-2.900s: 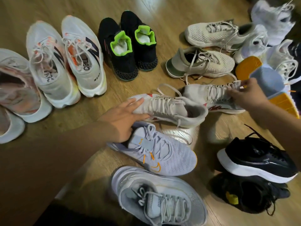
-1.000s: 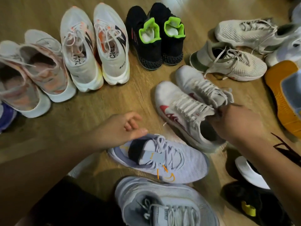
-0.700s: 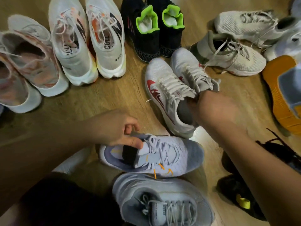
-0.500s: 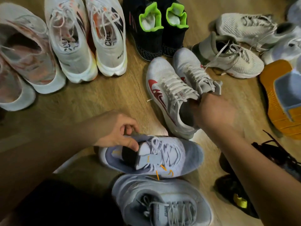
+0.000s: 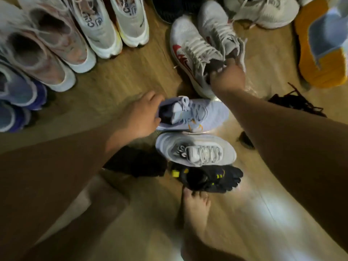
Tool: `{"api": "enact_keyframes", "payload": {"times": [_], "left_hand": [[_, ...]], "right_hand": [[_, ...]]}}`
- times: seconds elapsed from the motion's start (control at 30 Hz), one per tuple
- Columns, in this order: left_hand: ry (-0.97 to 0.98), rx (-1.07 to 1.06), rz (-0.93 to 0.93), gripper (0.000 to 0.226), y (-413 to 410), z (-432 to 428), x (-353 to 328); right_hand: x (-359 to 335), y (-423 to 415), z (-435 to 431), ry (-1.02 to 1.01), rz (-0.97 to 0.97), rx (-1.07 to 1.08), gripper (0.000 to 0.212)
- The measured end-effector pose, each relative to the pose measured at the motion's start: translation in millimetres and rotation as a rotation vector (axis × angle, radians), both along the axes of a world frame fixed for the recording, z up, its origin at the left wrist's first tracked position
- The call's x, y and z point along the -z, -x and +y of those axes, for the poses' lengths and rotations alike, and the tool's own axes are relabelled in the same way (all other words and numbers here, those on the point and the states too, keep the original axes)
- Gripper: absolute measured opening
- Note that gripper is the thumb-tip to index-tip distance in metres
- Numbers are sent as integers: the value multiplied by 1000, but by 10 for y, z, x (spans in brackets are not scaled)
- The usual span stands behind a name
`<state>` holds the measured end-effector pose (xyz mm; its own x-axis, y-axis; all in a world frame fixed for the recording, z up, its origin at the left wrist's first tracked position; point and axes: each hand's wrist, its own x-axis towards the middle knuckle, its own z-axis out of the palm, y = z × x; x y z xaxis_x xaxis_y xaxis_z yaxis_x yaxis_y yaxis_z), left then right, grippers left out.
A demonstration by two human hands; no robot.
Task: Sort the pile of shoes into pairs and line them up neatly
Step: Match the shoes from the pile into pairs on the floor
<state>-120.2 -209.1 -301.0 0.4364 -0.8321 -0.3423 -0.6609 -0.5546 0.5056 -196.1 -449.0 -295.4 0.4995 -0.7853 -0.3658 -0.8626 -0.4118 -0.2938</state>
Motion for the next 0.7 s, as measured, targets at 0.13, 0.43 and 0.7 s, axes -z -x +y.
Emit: {"api": "enact_keyframes", "payload": {"times": [0.13, 0.43, 0.7], "left_hand": [[-80, 139, -8, 48, 254, 333, -219], [-436, -138, 272, 53, 963, 790, -265], [-472, -217, 270, 57, 1258, 1452, -76]], "right_hand": [[-212, 694, 651, -162, -99, -75, 46], [-524, 2947, 1755, -513, 267, 56, 42], [-196, 2355, 2204, -455, 5, 66, 49]]}}
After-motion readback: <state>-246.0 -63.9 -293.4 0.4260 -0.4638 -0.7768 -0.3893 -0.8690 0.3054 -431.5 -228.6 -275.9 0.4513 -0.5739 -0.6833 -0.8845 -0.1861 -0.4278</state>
